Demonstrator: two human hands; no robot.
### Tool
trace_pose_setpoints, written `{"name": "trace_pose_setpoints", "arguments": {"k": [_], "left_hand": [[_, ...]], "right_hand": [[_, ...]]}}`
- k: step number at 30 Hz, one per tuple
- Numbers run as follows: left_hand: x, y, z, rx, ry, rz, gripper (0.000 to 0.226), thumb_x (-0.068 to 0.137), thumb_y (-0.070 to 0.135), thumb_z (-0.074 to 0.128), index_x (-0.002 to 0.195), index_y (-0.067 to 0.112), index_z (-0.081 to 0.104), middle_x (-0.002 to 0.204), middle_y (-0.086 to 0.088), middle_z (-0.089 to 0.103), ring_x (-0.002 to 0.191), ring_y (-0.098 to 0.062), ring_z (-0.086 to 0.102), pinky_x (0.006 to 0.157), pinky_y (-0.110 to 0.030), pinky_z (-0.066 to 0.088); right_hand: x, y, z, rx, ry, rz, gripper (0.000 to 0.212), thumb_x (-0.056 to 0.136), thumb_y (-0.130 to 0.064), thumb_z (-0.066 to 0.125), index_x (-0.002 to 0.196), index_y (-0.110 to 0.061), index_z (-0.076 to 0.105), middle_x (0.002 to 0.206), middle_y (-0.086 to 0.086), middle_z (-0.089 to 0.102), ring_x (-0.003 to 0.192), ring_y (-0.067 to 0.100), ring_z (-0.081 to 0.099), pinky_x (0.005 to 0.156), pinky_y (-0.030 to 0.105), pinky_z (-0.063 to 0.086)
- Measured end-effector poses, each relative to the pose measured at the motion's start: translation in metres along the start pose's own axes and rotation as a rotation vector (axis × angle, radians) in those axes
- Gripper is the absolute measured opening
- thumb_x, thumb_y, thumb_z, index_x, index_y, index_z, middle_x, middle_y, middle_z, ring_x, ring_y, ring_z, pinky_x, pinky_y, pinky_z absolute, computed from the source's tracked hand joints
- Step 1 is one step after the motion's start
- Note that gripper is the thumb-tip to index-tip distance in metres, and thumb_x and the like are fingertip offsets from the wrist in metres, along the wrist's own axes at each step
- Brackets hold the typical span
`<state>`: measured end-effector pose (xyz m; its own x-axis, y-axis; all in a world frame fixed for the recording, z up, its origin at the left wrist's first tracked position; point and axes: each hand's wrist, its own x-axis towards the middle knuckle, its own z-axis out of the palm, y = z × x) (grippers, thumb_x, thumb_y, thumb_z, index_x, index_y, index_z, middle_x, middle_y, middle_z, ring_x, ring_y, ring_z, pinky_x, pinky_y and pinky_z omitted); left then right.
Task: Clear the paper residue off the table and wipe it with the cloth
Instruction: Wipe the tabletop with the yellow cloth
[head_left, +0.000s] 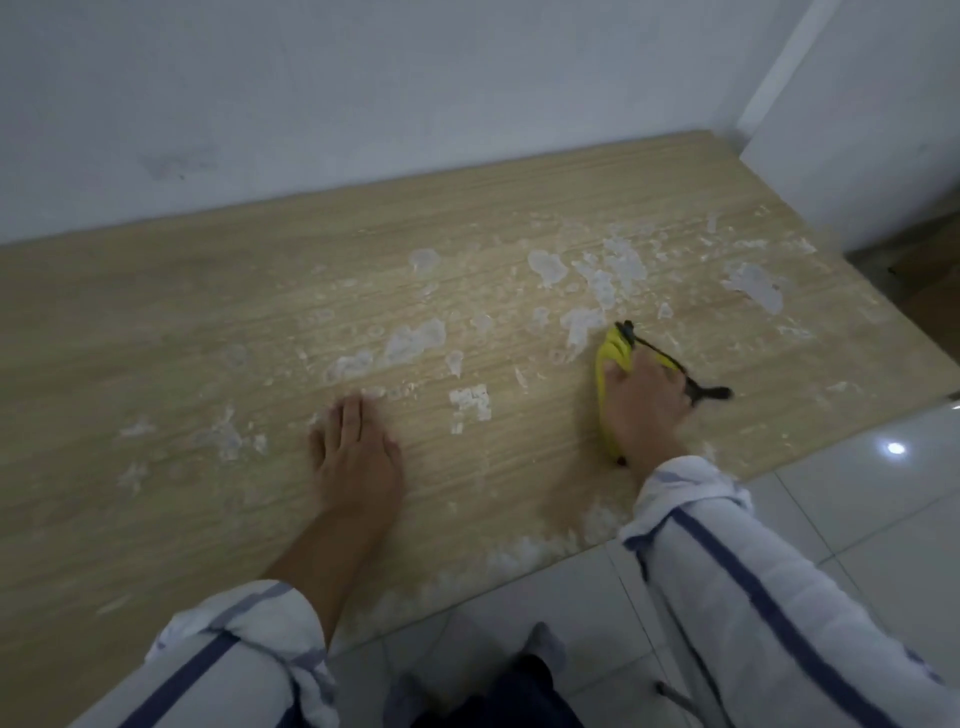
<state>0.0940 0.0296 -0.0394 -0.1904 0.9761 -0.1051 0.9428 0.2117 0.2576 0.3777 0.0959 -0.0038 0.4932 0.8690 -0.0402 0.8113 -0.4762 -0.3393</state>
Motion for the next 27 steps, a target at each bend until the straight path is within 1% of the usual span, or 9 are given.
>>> {"name": "trace_pose_setpoints", "arguments": {"k": [3,5,7,11,16,19,22,24,27], "left_hand": [[0.005,0.002,-0.002,0.006,-0.035,0.008,0.058,0.099,0.034,0.024,0.151,0.012,0.009,0.159,-0.005,0.004,0.147,-0.023,-0.002,0.118,-0.042,-0.002],[0.011,0.005,-0.002,0.015,-0.064,0.023,0.058,0.099,0.036,0.023,0.151,0.013,0.01,0.159,-0.005,0.003,0.147,-0.023,-0.002,0.118,-0.042,-0.002],[0.02,0.009,-0.002,0.027,-0.072,0.046,0.058,0.099,0.036,0.023,0.151,0.013,0.009,0.16,-0.005,0.002,0.147,-0.022,-0.002,0.118,-0.042,-0.001],[0.036,0.031,0.001,0.036,-0.094,0.08,0.059,0.1,0.034,0.023,0.151,0.013,0.002,0.159,-0.005,-0.003,0.146,-0.022,-0.006,0.118,-0.041,-0.002],[0.059,0.09,0.019,0.007,-0.089,0.097,0.059,0.099,0.036,0.021,0.151,0.013,0.005,0.16,-0.005,-0.001,0.146,-0.022,-0.006,0.118,-0.042,-0.003],[0.075,0.135,0.032,-0.004,-0.108,0.097,0.061,0.098,0.039,0.017,0.151,0.013,0.004,0.16,-0.005,-0.002,0.146,-0.021,-0.006,0.117,-0.042,-0.003],[0.09,0.182,0.041,-0.017,-0.109,0.103,0.06,0.098,0.038,0.022,0.151,0.013,0.006,0.16,-0.004,0.0,0.146,-0.021,-0.005,0.118,-0.042,-0.002],[0.098,0.209,0.047,-0.013,-0.089,0.105,0.059,0.098,0.038,0.02,0.151,0.013,0.01,0.159,-0.005,0.004,0.147,-0.022,-0.001,0.117,-0.042,-0.002],[0.105,0.245,0.053,-0.015,-0.091,0.12,0.059,0.098,0.034,0.025,0.15,0.011,0.012,0.159,-0.007,0.007,0.146,-0.024,0.001,0.116,-0.043,-0.002]], "right_hand": [[-0.051,-0.067,0.027,0.132,0.032,-0.465,0.025,0.092,-0.032,0.037,0.098,-0.018,0.057,0.09,0.003,0.063,0.085,0.025,0.059,0.08,0.041,0.05],[-0.089,-0.09,0.053,0.144,-0.189,-0.611,0.043,0.091,-0.038,0.038,0.127,-0.018,0.049,0.118,0.008,0.058,0.112,0.027,0.051,0.098,0.042,0.04],[-0.091,-0.086,0.065,0.1,-0.264,-0.575,0.055,0.093,-0.042,0.037,0.141,-0.016,0.034,0.137,0.011,0.045,0.13,0.029,0.034,0.104,0.045,0.026],[-0.009,-0.027,0.044,0.039,-0.095,-0.429,0.051,0.092,-0.039,0.034,0.137,-0.016,0.039,0.131,0.013,0.051,0.122,0.031,0.043,0.103,0.044,0.031],[0.09,0.047,-0.005,0.009,-0.026,0.042,0.037,0.093,-0.036,0.041,0.117,-0.009,0.049,0.124,0.02,0.052,0.121,0.037,0.04,0.101,0.051,0.031],[0.085,0.014,0.002,0.062,-0.004,-0.163,0.028,0.088,-0.033,0.04,0.097,-0.01,0.055,0.104,0.017,0.06,0.103,0.036,0.053,0.088,0.045,0.041],[0.051,0.007,0.022,0.051,-0.114,-0.533,0.055,0.087,-0.046,0.034,0.121,-0.008,0.055,0.119,0.013,0.061,0.112,0.033,0.055,0.092,0.045,0.043],[0.073,0.034,0.016,0.068,-0.112,-0.543,0.062,0.087,-0.051,0.03,0.129,-0.011,0.051,0.127,0.01,0.058,0.119,0.03,0.051,0.098,0.046,0.039],[0.137,0.112,-0.01,0.012,0.011,-0.338,0.058,0.086,-0.051,0.03,0.127,-0.017,0.054,0.129,0.009,0.057,0.118,0.03,0.05,0.105,0.04,0.03]]}}
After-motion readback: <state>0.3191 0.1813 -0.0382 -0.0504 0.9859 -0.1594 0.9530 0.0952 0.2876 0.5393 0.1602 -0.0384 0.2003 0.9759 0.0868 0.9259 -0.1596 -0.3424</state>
